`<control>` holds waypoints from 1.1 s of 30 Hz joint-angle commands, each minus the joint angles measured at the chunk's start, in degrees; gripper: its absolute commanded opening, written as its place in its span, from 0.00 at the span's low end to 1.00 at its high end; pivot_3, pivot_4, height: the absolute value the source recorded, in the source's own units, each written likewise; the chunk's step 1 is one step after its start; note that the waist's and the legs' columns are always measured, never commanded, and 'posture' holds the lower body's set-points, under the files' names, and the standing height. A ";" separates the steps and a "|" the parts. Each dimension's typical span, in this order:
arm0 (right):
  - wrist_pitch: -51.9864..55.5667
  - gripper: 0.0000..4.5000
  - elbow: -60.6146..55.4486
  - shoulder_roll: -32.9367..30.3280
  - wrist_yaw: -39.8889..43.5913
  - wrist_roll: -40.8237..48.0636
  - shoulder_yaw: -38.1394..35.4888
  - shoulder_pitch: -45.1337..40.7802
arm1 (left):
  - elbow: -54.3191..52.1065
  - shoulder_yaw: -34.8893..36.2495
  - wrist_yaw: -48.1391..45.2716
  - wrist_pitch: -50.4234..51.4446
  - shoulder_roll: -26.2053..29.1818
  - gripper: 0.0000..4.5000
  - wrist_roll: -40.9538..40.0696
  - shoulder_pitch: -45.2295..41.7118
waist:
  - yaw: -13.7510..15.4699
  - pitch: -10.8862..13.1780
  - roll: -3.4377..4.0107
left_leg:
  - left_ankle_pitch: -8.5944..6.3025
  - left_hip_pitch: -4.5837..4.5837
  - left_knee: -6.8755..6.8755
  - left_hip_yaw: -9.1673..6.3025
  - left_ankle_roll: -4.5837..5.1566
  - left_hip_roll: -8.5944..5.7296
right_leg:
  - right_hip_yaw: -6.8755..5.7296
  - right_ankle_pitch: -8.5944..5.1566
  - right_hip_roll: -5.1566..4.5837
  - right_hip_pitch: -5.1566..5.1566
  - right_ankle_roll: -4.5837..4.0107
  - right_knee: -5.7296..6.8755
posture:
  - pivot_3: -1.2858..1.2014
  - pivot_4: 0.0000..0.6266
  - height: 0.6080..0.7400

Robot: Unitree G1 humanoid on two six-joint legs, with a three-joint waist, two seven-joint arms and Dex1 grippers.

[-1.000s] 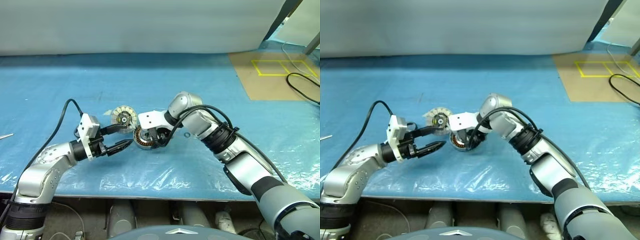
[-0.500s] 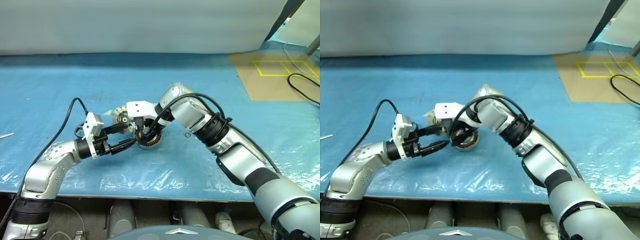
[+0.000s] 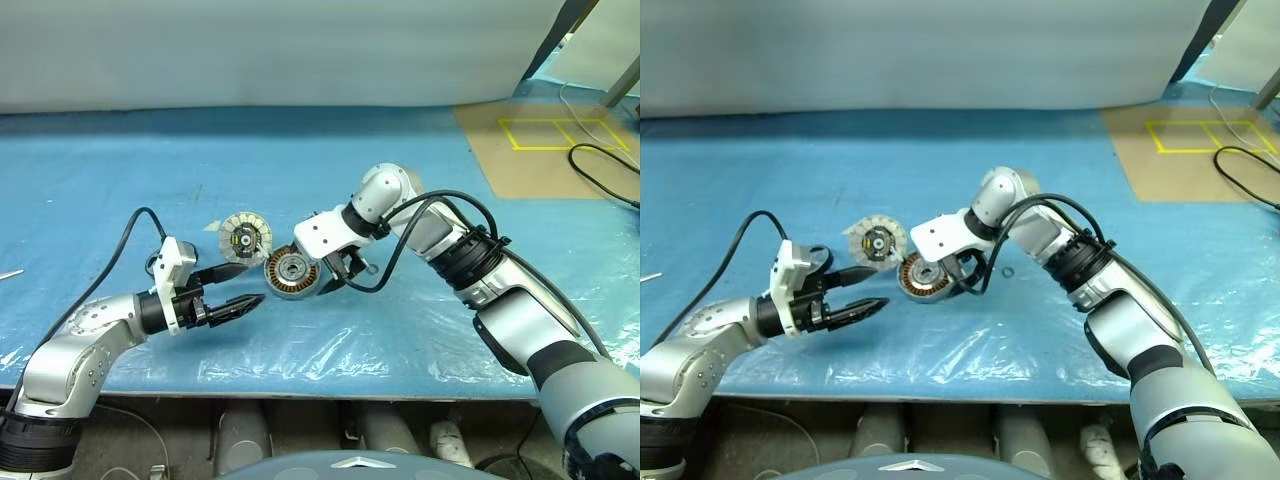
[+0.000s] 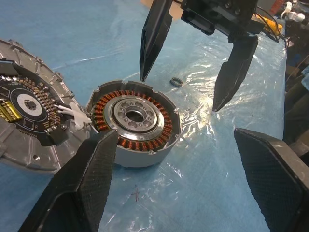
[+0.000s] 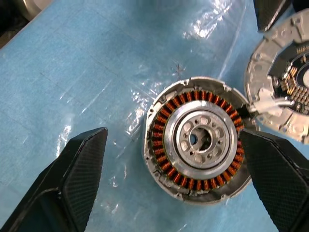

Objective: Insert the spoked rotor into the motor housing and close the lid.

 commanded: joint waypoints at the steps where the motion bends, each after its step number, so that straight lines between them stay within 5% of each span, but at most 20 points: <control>1: -7.65 0.99 2.33 0.55 -0.20 -0.90 0.42 -1.48 | -2.21 0.83 0.50 -0.37 0.08 0.90 -0.58 0.32 | 0.04 0.00 0.00 | 0.00 -0.01 0.02 0.00 0.00 0.00 | 0.00 0.00 0.00 0.00 0.00 0.00 | 0.52 0.24 1.00; 11: -23.76 0.99 9.02 -0.36 -2.60 -6.26 3.12 -1.01 | -2.53 0.53 1.79 -0.29 -0.23 0.90 -0.52 0.83 | 0.10 -0.01 -0.02 | 0.00 -0.06 0.07 0.00 0.01 0.00 | -0.01 0.00 0.00 0.00 0.00 -0.02 | 0.52 0.24 1.00; 33: -27.68 0.99 17.64 3.77 -6.48 -11.89 3.64 -1.05 | -3.37 -0.43 3.15 -0.78 -1.33 0.90 -0.01 1.57 | 0.02 -0.01 -0.02 | 0.00 -0.07 0.22 0.00 0.03 0.01 | -0.01 0.00 -0.01 0.01 -0.01 0.06 | 0.52 0.24 1.00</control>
